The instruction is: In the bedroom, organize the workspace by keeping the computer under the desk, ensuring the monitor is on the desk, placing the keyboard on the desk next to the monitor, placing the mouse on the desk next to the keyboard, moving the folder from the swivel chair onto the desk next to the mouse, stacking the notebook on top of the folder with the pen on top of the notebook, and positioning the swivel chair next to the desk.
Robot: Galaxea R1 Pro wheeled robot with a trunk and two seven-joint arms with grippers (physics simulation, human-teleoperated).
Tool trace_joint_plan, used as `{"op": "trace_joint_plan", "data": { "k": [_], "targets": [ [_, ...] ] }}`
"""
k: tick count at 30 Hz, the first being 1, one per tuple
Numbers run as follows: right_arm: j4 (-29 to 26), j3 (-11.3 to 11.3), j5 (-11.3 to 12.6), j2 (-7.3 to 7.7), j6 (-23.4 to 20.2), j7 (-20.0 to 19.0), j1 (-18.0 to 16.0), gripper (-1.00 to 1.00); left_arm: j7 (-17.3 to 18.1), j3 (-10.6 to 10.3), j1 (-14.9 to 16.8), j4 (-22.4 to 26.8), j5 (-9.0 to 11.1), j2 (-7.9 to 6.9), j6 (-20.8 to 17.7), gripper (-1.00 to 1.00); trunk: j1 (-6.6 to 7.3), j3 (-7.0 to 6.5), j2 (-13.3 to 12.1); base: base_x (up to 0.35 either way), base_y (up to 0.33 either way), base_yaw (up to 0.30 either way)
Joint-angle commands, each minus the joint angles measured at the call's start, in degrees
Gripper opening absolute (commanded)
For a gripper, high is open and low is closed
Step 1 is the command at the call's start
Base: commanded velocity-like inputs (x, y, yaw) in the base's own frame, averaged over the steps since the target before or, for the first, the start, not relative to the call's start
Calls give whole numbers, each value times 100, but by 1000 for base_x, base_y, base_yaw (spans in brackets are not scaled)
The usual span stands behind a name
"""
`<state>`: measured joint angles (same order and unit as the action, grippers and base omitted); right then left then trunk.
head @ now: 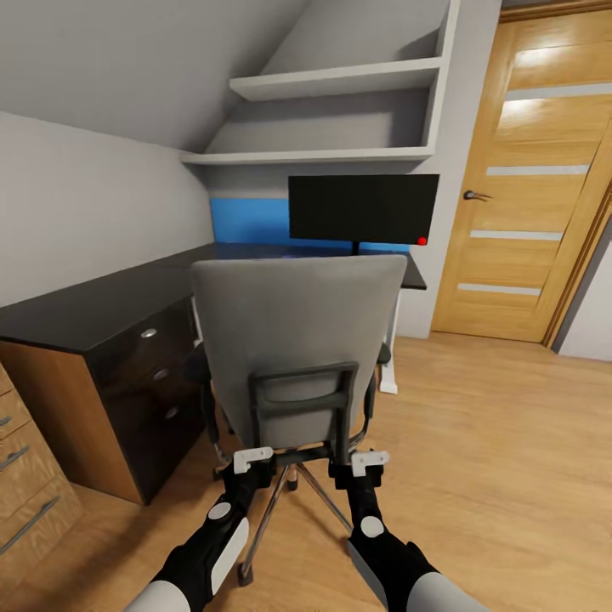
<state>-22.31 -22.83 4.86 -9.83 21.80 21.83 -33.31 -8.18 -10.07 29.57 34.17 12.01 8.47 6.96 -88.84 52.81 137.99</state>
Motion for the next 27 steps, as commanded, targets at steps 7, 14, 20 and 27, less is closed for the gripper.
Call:
{"op": "trace_joint_plan", "data": {
  "k": [7,14,20,27],
  "targets": [
    [8,15,114,7,61,67,-9,100,-87,-13,4,2,47,-12,24,100,3,5,3,-173,189,0],
    [8,15,112,7,61,67,-9,100,-87,-13,4,2,47,-12,24,100,3,5,3,-124,98,0],
    [8,15,112,7,61,67,-9,100,-87,-13,4,2,47,-12,24,100,3,5,3,-108,182,0],
    [8,15,112,7,61,67,-9,100,-94,-13,4,2,47,-12,24,100,3,5,3,-12,28,0]
  ]
}}
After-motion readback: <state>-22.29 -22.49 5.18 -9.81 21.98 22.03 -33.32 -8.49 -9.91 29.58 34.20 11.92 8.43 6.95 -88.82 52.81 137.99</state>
